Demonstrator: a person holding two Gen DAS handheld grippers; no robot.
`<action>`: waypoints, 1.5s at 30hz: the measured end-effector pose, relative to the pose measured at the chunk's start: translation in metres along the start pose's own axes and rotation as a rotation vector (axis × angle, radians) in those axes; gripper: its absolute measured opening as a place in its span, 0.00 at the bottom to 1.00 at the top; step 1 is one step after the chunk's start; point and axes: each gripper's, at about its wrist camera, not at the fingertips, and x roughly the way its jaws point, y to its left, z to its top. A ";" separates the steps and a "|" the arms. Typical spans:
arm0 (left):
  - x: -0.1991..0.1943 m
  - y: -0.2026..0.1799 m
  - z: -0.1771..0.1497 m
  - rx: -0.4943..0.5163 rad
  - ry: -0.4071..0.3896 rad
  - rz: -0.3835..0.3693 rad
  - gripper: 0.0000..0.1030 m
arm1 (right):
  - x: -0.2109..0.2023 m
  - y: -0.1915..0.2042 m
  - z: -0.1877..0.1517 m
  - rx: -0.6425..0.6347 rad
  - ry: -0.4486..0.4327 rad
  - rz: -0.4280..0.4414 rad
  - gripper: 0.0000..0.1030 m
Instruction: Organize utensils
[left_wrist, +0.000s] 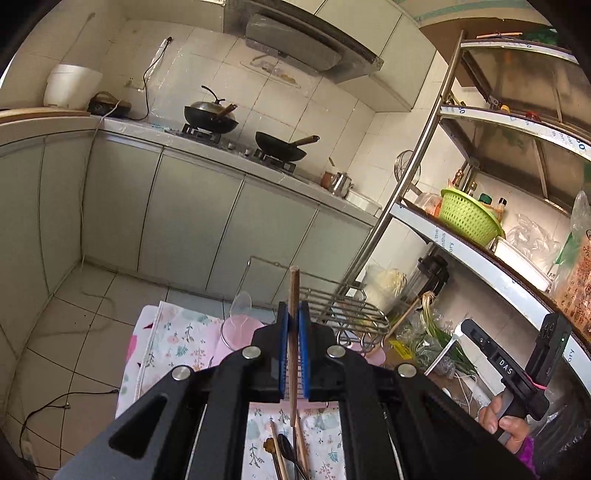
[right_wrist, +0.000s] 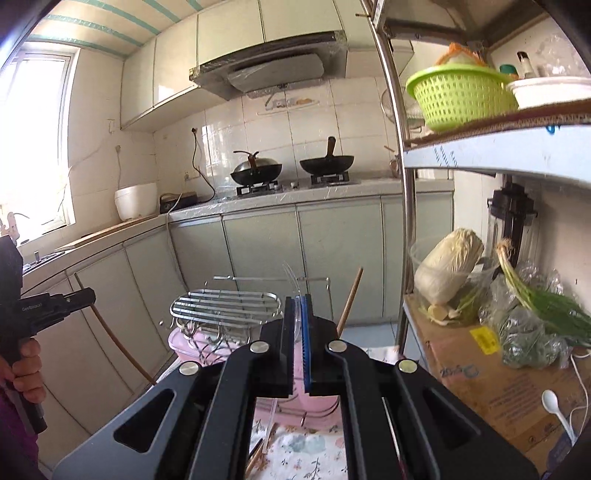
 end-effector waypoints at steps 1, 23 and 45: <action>-0.002 0.000 0.005 0.000 -0.014 0.003 0.05 | 0.000 0.001 0.006 -0.009 -0.021 -0.009 0.04; 0.050 0.003 0.063 0.125 -0.093 0.176 0.05 | 0.069 -0.004 0.041 -0.077 -0.143 -0.139 0.04; 0.135 0.042 0.014 0.044 0.123 0.236 0.15 | 0.121 -0.022 -0.030 -0.022 0.162 -0.094 0.04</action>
